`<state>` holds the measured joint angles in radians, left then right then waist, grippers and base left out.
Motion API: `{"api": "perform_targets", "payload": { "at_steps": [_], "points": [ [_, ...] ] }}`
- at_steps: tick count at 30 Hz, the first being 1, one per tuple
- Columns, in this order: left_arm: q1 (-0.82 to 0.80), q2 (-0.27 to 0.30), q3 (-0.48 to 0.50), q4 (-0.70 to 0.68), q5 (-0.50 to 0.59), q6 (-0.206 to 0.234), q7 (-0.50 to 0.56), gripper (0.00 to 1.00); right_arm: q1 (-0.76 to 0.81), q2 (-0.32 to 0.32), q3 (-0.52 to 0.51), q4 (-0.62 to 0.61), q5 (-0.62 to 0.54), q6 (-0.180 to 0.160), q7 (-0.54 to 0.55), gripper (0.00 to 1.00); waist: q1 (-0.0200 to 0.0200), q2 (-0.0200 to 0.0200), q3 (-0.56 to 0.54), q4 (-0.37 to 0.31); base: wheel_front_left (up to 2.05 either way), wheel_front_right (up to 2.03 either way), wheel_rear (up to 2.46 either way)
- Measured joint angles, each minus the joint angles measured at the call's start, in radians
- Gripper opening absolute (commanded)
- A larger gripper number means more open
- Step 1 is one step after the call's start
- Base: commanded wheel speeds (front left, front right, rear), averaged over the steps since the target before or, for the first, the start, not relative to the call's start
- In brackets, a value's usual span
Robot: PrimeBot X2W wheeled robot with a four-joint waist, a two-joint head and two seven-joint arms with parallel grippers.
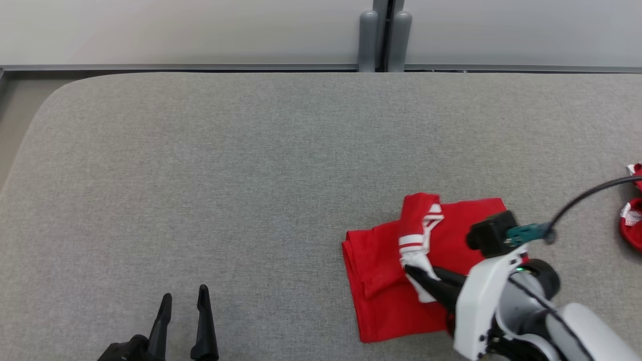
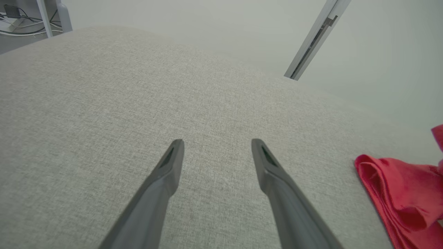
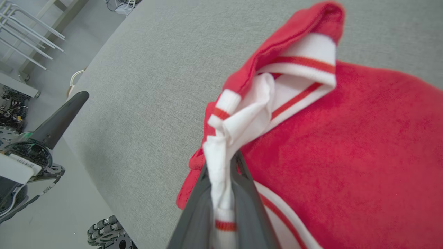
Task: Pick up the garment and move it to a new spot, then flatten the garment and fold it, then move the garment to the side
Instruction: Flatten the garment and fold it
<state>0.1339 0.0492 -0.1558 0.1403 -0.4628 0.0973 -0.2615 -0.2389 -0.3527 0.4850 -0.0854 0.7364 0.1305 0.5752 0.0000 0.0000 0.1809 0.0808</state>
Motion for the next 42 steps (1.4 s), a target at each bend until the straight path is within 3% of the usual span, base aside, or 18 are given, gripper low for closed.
{"api": "perform_targets", "payload": {
  "at_steps": [3, 8, 9, 10, 12, 13, 14, 19, 24, 27, 29, 35, 38, 42],
  "points": [
    [0.000, 0.000, -0.005, 0.011, 0.001, -0.001, 0.000, 1.00, -0.026, 0.049, 0.052, 0.054, -0.019, 0.000, -0.014, 0.00, 0.0000, 0.0000, -0.002, 0.016, 0.00, 0.00, 0.00],
    [0.000, 0.000, 0.001, 0.017, 0.000, -0.001, 0.000, 1.00, -0.052, 0.057, 0.103, 0.105, -0.045, 0.000, -0.032, 0.02, 0.0000, 0.0000, -0.007, 0.037, 0.00, 0.00, 0.00],
    [0.000, 0.000, 0.002, 0.018, 0.000, -0.001, 0.000, 1.00, -0.053, 0.058, 0.109, 0.112, -0.044, 0.000, -0.036, 0.04, 0.0000, 0.0000, -0.008, 0.039, 0.00, 0.00, 0.00],
    [0.001, 0.000, 0.002, 0.020, -0.004, -0.001, 0.000, 1.00, -0.055, 0.058, 0.114, 0.121, -0.046, 0.000, -0.041, 0.14, 0.0000, 0.0000, -0.009, 0.041, 0.00, 0.00, 0.00],
    [0.002, 0.000, 0.003, 0.024, -0.006, -0.001, 0.000, 1.00, -0.060, 0.050, 0.137, 0.131, -0.051, 0.000, -0.040, 0.24, 0.0000, 0.0000, -0.012, 0.043, 0.00, 0.00, 0.00],
    [0.003, 0.000, 0.004, 0.024, -0.006, -0.001, 0.000, 1.00, -0.060, 0.049, 0.144, 0.134, -0.052, 0.000, -0.040, 0.42, 0.0000, 0.0000, -0.013, 0.042, 0.00, 0.00, 0.00],
    [0.003, 0.000, 0.004, 0.024, -0.006, -0.001, 0.000, 1.00, -0.060, 0.047, 0.151, 0.135, -0.059, 0.000, -0.041, 1.00, 0.0000, 0.0000, -0.014, 0.041, 0.00, 0.00, 0.00],
    [0.004, 0.000, 0.012, 0.027, -0.013, 0.000, 0.000, 1.00, -0.064, 0.040, 0.131, 0.112, -0.107, 0.000, -0.113, 1.00, 0.0000, 0.0000, -0.020, 0.028, 0.00, 0.00, 0.00],
    [0.023, 0.000, 0.031, 0.023, -0.005, 0.000, 0.000, 1.00, -0.005, -0.013, 0.078, -0.024, -0.119, 0.000, -0.193, 1.00, 0.0000, 0.0000, -0.040, 0.010, 0.00, 0.00, 0.00],
    [0.031, 0.000, 0.049, 0.011, 0.005, -0.001, 0.000, 1.00, 0.067, -0.059, -0.046, -0.075, -0.179, 0.000, -0.291, 1.00, 0.0000, 0.0000, -0.062, -0.005, 0.00, 0.00, 0.00],
    [0.043, 0.000, 0.063, -0.003, 0.025, -0.006, 0.000, 1.00, 0.128, -0.052, -0.157, -0.082, -0.206, 0.000, -0.373, 1.00, 0.0000, 0.0000, -0.079, -0.014, 0.00, 0.00, 0.00],
    [0.052, -0.001, 0.109, -0.053, 0.116, -0.035, 0.000, 1.00, 0.276, -0.044, -0.397, 0.015, -0.440, 0.000, -0.632, 1.00, 0.0000, 0.0000, -0.134, -0.040, 0.00, 0.00, 0.00],
    [0.073, 0.001, 0.129, -0.076, 0.154, -0.041, 0.000, 1.00, 0.327, -0.015, -0.449, 0.114, -0.482, 0.000, -0.756, 1.00, 0.0000, 0.0000, -0.161, -0.050, 0.00, 0.00, 0.00],
    [0.093, 0.000, 0.121, -0.067, 0.216, -0.074, 0.000, 1.00, 0.351, 0.007, -0.493, 0.236, -0.525, 0.000, -0.824, 1.00, 0.0000, 0.0000, -0.189, -0.054, 0.00, 0.00, 0.00]
  ]
}}
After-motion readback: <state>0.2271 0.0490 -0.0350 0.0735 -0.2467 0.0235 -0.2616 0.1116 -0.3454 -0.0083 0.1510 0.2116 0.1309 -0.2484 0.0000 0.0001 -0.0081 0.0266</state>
